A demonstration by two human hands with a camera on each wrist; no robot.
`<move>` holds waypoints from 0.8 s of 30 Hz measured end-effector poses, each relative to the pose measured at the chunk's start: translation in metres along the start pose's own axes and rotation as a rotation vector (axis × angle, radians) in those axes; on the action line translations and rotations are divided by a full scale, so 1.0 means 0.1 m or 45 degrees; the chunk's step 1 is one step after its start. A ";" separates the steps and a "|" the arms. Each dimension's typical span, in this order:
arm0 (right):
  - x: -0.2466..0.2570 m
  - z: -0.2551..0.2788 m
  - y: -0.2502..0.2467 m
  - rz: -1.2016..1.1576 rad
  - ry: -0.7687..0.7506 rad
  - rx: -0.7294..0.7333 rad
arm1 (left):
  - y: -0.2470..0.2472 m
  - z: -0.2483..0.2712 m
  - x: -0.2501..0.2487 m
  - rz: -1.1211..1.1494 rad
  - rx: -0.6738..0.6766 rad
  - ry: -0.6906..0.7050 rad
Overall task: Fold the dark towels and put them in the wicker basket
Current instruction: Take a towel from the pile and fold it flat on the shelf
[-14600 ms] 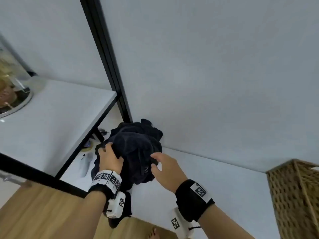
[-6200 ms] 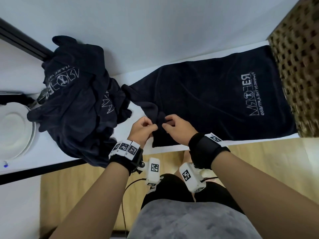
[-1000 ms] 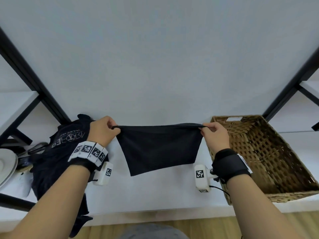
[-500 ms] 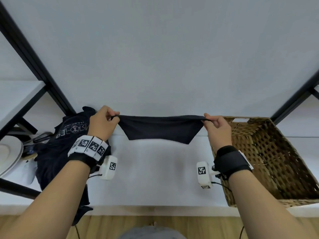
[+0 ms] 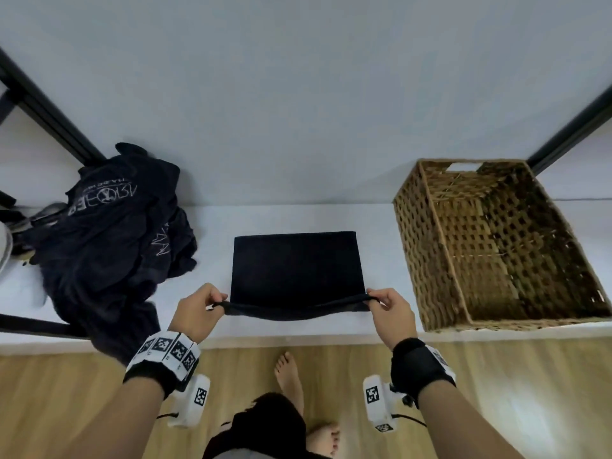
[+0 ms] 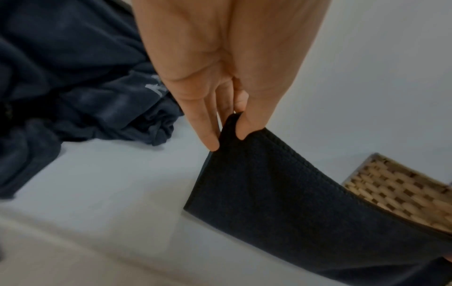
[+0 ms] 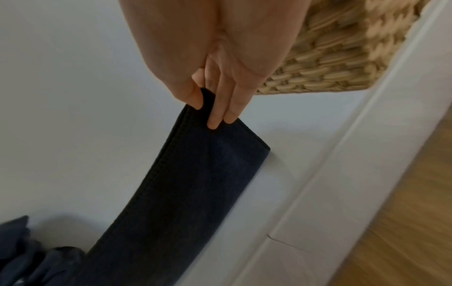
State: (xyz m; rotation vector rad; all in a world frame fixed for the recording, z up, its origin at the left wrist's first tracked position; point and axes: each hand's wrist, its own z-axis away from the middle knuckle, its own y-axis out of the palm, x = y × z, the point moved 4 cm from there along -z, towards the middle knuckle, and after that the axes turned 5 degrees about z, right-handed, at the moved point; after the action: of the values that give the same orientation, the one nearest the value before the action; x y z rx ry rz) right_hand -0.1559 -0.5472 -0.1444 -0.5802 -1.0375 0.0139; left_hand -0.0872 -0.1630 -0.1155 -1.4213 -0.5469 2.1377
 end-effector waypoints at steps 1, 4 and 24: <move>-0.09 0.02 0.02 0.032 0.033 0.004 | 0.07 0.00 0.09 -0.010 0.022 -0.033; -0.20 -0.01 0.07 0.109 0.077 0.030 | 0.18 -0.05 0.26 -0.086 0.061 -0.141; 0.46 -1.26 0.32 0.488 0.059 0.007 | 0.31 -1.47 0.21 -0.011 0.067 -0.144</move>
State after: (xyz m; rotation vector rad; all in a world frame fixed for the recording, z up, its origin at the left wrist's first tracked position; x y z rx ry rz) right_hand -0.0207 -0.5634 -0.1689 -0.7639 -0.8684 0.3389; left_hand 0.0367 -0.1676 -0.2034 -1.2734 -0.5334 2.2193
